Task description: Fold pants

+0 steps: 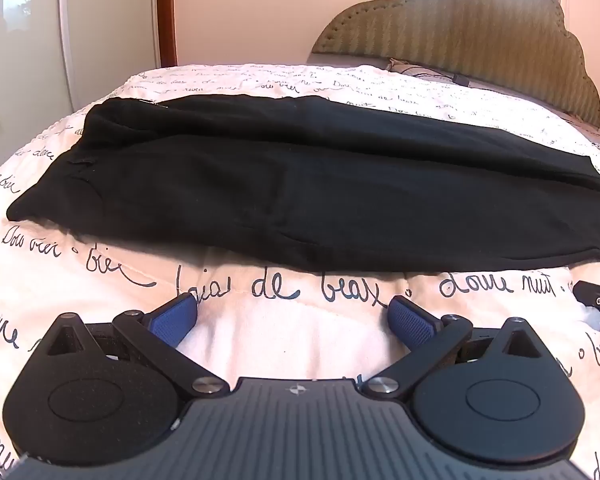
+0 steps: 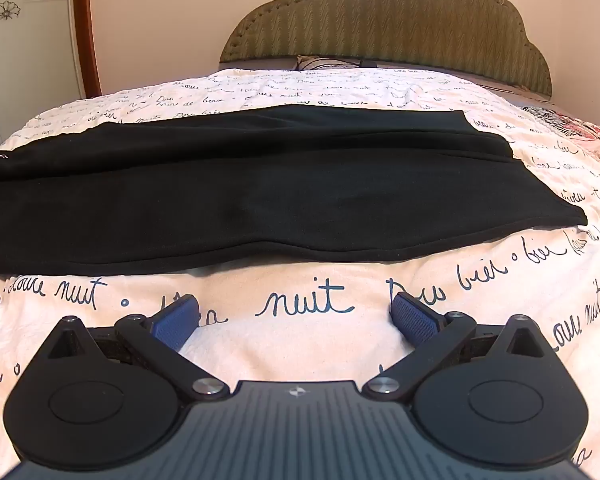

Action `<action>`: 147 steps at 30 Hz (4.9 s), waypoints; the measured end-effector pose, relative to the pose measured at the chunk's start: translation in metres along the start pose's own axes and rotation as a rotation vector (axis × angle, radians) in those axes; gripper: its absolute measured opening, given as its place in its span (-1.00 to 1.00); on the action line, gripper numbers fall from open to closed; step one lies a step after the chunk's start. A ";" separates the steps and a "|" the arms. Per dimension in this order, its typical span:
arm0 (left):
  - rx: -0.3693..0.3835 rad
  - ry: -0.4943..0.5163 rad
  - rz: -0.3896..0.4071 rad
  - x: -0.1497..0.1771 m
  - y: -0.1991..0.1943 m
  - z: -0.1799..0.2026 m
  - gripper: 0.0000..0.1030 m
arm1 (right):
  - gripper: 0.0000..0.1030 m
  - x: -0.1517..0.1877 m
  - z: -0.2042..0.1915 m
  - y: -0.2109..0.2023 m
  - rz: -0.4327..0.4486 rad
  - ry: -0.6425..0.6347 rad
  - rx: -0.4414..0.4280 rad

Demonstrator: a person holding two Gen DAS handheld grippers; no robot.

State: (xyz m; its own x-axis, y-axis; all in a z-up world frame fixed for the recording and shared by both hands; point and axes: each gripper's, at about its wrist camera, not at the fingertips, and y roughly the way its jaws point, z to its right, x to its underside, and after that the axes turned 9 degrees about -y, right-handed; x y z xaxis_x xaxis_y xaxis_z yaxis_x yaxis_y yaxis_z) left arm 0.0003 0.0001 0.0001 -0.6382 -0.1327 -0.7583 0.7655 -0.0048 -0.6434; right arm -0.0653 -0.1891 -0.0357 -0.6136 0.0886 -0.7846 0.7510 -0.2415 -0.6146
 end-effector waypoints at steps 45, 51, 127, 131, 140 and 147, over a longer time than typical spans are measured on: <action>-0.007 0.002 0.017 -0.001 -0.005 0.001 1.00 | 1.00 0.000 0.002 0.001 0.001 0.000 -0.005; -0.004 -0.002 0.018 0.000 -0.004 0.001 1.00 | 1.00 0.000 0.003 0.001 0.001 0.001 -0.006; 0.468 -0.585 -0.339 -0.278 0.248 -0.282 0.35 | 1.00 -0.138 -0.041 0.063 0.004 -0.150 -0.300; 0.488 -0.565 -0.317 -0.276 0.244 -0.277 0.21 | 1.00 -0.137 -0.048 0.059 0.013 -0.171 -0.314; 0.364 -0.439 -0.269 -0.279 0.244 -0.270 -0.83 | 1.00 -0.134 -0.052 0.058 0.006 -0.191 -0.324; 0.539 -0.126 0.238 -0.262 0.130 -0.225 -0.86 | 1.00 -0.151 -0.045 0.055 0.255 -0.365 -0.506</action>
State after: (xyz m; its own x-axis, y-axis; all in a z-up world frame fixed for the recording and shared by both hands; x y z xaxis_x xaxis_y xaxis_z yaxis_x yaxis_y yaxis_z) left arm 0.2487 0.2567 0.0914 -0.4551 -0.3083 -0.8354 0.8406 -0.4582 -0.2888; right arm 0.0800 -0.1726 0.0452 -0.3785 -0.2654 -0.8867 0.8502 0.2791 -0.4464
